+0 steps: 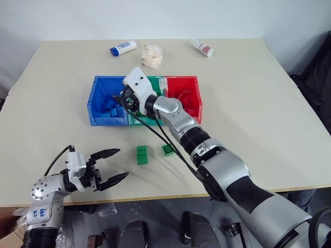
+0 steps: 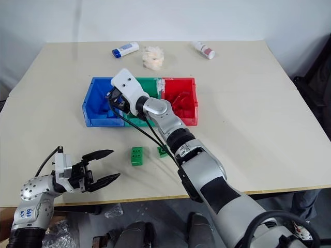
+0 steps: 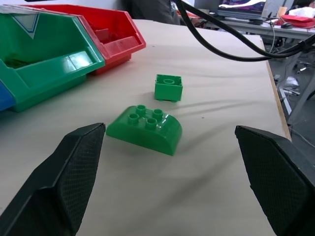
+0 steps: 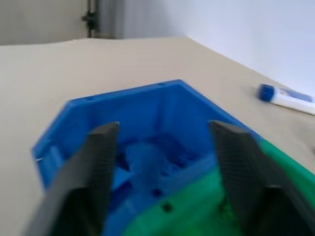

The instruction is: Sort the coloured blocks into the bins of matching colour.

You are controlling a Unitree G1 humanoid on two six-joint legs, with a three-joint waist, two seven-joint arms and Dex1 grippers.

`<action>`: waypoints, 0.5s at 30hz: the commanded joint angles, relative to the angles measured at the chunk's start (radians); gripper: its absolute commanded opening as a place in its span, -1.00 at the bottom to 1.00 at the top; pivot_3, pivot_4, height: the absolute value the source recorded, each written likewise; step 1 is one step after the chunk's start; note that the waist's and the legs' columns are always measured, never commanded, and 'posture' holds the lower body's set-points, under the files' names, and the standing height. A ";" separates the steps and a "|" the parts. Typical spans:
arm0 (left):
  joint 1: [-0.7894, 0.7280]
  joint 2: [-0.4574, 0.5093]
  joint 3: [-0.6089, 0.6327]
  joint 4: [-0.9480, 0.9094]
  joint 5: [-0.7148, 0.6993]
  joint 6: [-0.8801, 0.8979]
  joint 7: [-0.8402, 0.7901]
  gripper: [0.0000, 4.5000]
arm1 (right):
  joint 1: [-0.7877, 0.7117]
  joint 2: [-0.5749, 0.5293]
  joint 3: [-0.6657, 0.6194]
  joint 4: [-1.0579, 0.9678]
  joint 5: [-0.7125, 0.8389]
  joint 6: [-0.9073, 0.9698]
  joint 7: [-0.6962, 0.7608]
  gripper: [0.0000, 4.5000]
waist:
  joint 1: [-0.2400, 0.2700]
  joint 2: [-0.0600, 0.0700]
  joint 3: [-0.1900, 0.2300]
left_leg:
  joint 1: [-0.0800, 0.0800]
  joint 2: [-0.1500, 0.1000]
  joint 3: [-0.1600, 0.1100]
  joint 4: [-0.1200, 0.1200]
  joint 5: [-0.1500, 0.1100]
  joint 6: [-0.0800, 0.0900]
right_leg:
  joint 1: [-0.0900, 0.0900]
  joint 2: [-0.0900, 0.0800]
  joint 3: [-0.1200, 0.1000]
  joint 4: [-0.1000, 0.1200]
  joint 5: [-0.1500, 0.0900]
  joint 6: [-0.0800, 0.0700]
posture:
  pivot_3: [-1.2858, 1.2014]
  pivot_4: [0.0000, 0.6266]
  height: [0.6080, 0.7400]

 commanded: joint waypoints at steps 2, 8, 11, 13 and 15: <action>-0.004 0.015 0.013 -0.024 -0.022 -0.001 -0.005 1.00 | -0.029 0.045 -0.022 -0.029 0.006 -0.061 0.097 0.99 | -0.003 0.000 0.000 | 0.000 0.000 0.000 0.000 0.000 0.000 | 0.000 0.000 0.000 0.000 0.000 0.000 | 0.03 -0.52 1.00; -0.050 0.012 -0.007 0.015 -0.014 0.006 -0.019 1.00 | 0.097 -0.048 -0.011 -0.224 0.056 -0.030 0.383 0.99 | -0.001 0.000 0.000 | 0.000 0.001 0.001 0.000 0.000 0.000 | -0.001 0.001 0.000 0.000 0.000 0.000 | 0.03 -0.52 1.00; -0.079 0.009 -0.023 0.039 -0.009 0.009 -0.033 1.00 | 0.284 -0.182 0.040 -0.511 0.092 0.088 0.589 0.99 | 0.017 -0.001 0.000 | 0.000 0.001 0.000 0.001 0.000 0.000 | 0.000 0.001 0.000 0.000 0.000 0.000 | 0.03 -0.52 1.00; -0.093 0.010 -0.030 0.055 -0.007 0.009 -0.041 1.00 | 0.391 -0.266 0.059 -0.682 0.112 0.172 0.657 0.99 | 0.030 -0.001 0.000 | 0.000 0.000 -0.001 0.003 -0.001 0.001 | 0.002 0.000 0.000 0.000 0.000 0.000 | 0.03 -0.52 1.00; -0.102 0.010 -0.033 0.067 -0.006 0.007 -0.046 1.00 | 0.453 -0.315 0.065 -0.789 0.126 0.231 0.676 0.99 | 0.030 -0.001 0.000 | 0.000 0.000 0.000 0.003 -0.001 0.002 | 0.002 0.000 0.000 -0.001 0.001 0.001 | 0.03 -0.52 1.00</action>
